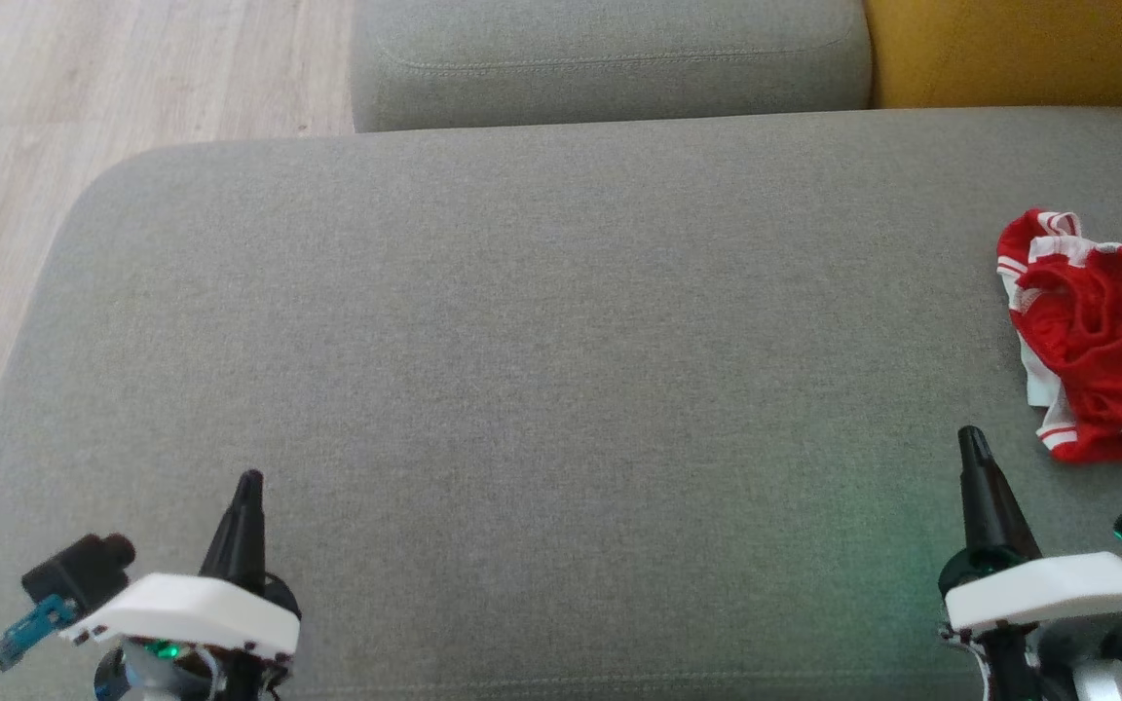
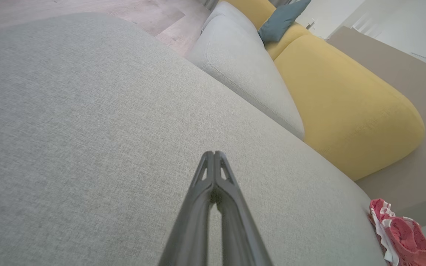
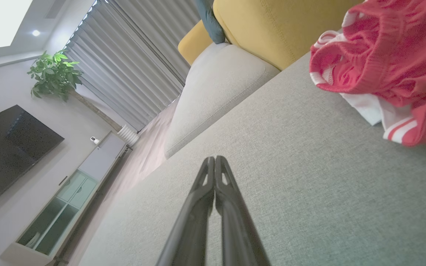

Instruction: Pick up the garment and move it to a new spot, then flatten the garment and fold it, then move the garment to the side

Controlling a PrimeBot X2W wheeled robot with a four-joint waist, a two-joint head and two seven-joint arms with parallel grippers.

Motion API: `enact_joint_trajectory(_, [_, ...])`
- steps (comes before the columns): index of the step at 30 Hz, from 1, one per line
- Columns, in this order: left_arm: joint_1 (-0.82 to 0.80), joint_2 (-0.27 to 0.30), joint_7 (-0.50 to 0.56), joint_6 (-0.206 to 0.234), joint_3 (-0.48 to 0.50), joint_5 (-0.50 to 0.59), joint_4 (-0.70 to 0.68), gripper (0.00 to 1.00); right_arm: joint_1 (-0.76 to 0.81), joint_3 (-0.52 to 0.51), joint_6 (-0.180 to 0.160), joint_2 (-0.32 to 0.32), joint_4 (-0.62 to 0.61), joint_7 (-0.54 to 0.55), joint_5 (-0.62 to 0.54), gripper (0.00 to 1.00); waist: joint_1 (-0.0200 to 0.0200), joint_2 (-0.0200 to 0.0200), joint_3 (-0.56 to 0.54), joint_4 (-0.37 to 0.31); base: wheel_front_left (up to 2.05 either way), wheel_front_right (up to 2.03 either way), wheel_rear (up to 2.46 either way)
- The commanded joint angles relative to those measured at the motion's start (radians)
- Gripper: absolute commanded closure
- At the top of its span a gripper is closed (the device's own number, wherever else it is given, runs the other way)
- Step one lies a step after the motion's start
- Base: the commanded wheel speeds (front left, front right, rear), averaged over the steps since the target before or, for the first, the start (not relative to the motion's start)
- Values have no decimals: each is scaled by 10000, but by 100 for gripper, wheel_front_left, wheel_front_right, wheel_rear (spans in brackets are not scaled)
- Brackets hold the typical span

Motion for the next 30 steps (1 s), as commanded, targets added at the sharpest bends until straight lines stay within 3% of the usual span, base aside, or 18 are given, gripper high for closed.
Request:
enact_joint_trajectory(1, [-609, 55, 87, -117, 340, -399, -235, 100, -561, 3, -3, -229, -237, 60, 446, 100, 0, 0, -3, -2, 0, 0, 0])
enact_joint_trajectory(30, [-970, -214, 830, -624, 1106, -3721, 25, 100, -1026, -207, -5, -272, 365, 288, 3946, 100, 0, 0, -38, -24, 0, 0, 0])
